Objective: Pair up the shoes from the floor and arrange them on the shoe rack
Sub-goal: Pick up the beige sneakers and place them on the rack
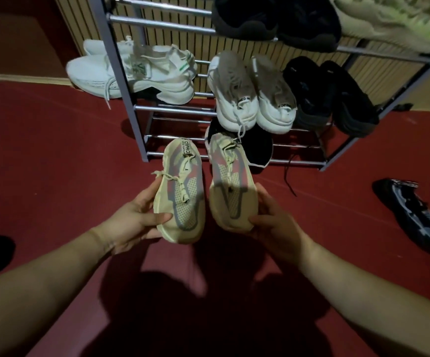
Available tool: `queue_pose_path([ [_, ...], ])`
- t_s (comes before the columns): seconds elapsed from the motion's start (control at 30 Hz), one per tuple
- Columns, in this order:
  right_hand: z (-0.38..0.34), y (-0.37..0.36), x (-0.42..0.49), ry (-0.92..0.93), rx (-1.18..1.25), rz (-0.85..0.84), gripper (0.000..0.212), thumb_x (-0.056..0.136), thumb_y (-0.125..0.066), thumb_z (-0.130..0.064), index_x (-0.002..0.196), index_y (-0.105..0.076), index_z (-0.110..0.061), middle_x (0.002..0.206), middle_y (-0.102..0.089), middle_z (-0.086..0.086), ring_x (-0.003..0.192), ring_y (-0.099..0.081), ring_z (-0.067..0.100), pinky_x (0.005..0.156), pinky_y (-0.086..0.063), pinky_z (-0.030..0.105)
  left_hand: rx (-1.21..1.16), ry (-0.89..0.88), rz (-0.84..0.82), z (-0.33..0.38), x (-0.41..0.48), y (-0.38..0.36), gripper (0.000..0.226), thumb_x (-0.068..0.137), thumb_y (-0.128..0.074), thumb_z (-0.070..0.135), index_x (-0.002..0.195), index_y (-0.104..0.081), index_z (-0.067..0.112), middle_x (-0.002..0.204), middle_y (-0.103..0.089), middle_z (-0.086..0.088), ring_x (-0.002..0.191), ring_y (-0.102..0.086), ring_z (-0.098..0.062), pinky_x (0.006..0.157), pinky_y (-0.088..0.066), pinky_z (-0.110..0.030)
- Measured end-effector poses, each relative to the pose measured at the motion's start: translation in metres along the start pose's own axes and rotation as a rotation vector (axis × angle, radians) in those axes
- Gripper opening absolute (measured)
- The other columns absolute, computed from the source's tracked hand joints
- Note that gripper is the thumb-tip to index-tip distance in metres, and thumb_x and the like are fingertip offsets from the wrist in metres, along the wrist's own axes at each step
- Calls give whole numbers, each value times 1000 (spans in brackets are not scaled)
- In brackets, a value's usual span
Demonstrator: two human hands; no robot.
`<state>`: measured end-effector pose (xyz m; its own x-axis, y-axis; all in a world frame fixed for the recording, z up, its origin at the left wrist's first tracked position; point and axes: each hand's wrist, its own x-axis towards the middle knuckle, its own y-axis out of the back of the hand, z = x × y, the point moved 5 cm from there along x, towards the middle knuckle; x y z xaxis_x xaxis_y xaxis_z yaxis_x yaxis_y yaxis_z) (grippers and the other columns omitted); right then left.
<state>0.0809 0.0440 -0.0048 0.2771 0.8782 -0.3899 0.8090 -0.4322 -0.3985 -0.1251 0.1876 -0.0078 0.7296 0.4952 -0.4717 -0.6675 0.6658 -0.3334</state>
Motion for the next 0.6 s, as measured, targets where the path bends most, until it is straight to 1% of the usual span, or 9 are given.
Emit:
queue_pose_path([
  [0.1, -16, 32, -9, 6, 56, 62, 77, 82, -33, 22, 136, -43, -32, 121, -65, -4, 103, -63, 20, 77, -53, 35, 27, 4, -70, -1, 12, -24, 90, 71, -63, -3, 138, -34, 50, 125, -61, 13, 102, -66, -14, 67, -59, -31],
  [0.17, -24, 58, -12, -1, 90, 150, 73, 84, -31, 22, 134, -43, -29, 107, -71, -7, 85, -68, 17, 62, -55, 25, 21, -8, -106, 0, 21, -43, 88, 73, -62, -7, 134, -39, 52, 114, -65, 8, 76, -66, -9, 51, -53, -22],
  [0.2, -28, 69, -12, -7, 97, 193, 72, 84, -32, 22, 138, -39, -26, 102, -71, -6, 76, -66, 18, 54, -53, 21, 24, -20, -127, 1, 25, -53, 87, 74, -62, -9, 132, -40, 53, 108, -64, 5, 63, -59, -7, 45, -45, -18],
  [0.27, -37, 86, -9, 3, 85, 254, 78, 82, -36, 20, 147, -28, -23, 101, -68, 1, 66, -57, 17, 46, -45, 18, 40, -38, -159, 1, 33, -72, 88, 76, -60, -10, 134, -39, 53, 102, -59, -2, 57, -44, -8, 41, -33, -17],
  [0.3, -43, 93, -6, 17, 71, 274, 79, 81, -36, 19, 148, -27, -21, 99, -66, 3, 63, -54, 16, 44, -41, 19, 38, -35, -153, 1, 38, -81, 87, 78, -57, -10, 135, -37, 52, 102, -59, -1, 59, -42, -9, 41, -32, -17],
  [0.37, -55, 105, 4, 47, 80, 301, 74, 81, -33, 19, 145, -32, -18, 97, -64, 5, 61, -56, 16, 43, -40, 19, 24, -19, -113, -1, 50, -95, 84, 82, -53, -9, 138, -34, 51, 109, -63, 5, 68, -50, -9, 44, -41, -15],
  [0.43, -66, 115, 18, 81, 111, 319, 73, 81, -30, 20, 144, -34, -17, 105, -63, 8, 72, -61, 21, 50, -45, 23, 33, -12, -95, -3, 59, -106, 86, 78, -57, -4, 138, -33, 51, 124, -62, 9, 91, -63, -12, 63, -53, -22],
  [0.5, -73, 126, 33, 93, 150, 330, 76, 82, -30, 20, 146, -30, -20, 122, -59, 13, 85, -60, 26, 62, -47, 31, 47, -12, -86, -4, 67, -117, 89, 72, -61, 0, 138, -33, 52, 132, -58, 8, 115, -58, -17, 84, -51, -37],
  [0.6, -82, 154, 48, 63, 158, 432, 76, 88, -33, 16, 150, -19, -25, 135, -51, 11, 86, -63, 21, 63, -53, 31, 37, -12, -70, -5, 80, -134, 89, 70, -61, 0, 138, -34, 51, 132, -57, 9, 118, -57, -17, 86, -51, -41],
])
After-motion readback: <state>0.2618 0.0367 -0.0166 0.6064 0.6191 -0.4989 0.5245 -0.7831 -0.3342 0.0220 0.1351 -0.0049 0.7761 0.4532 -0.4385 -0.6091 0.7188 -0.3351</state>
